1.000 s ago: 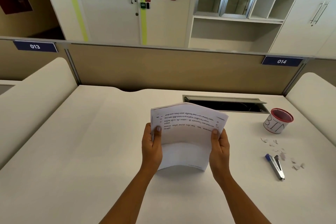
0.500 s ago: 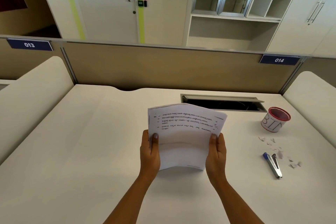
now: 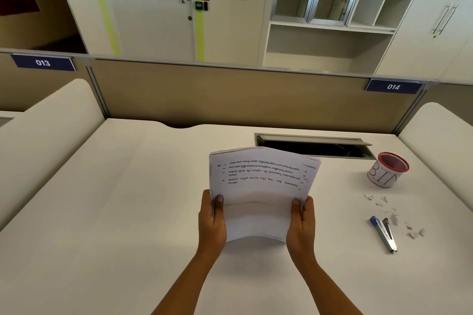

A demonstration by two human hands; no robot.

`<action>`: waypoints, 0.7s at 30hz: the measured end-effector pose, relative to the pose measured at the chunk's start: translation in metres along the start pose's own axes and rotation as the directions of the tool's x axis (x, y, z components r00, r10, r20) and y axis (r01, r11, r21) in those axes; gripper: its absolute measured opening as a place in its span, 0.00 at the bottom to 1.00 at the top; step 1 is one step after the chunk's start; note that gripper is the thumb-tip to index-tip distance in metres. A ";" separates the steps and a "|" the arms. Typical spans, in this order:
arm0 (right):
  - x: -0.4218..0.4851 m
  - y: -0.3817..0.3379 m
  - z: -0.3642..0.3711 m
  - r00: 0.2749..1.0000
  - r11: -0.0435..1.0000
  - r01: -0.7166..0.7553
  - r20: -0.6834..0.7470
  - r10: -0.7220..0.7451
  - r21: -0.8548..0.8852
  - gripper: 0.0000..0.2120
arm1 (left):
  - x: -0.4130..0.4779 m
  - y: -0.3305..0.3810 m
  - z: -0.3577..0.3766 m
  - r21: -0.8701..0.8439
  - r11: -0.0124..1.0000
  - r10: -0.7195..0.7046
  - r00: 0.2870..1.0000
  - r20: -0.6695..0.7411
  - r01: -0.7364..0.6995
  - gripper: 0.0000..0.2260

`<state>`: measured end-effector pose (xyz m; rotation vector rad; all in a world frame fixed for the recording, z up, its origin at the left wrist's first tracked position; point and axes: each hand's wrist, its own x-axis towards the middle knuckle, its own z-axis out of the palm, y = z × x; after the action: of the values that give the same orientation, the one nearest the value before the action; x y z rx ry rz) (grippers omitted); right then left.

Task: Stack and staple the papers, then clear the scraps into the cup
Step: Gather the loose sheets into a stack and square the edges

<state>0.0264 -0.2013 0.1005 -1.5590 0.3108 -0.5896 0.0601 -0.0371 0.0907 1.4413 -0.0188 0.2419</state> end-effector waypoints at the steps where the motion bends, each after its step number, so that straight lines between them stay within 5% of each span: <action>1: -0.001 0.001 0.000 1.000 1.000 -0.007 0.005 0.007 0.004 0.10 | 0.000 0.000 0.000 0.001 1.000 -0.005 1.000 -0.004 0.005 0.09; 21: -0.004 0.011 -0.004 0.999 0.999 -0.044 0.008 0.044 0.007 0.09 | -0.005 -0.003 0.001 0.008 1.000 0.000 1.000 0.005 0.000 0.06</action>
<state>0.0221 -0.2037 0.0886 -1.5437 0.3363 -0.5500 0.0558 -0.0396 0.0876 1.4502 -0.0220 0.2385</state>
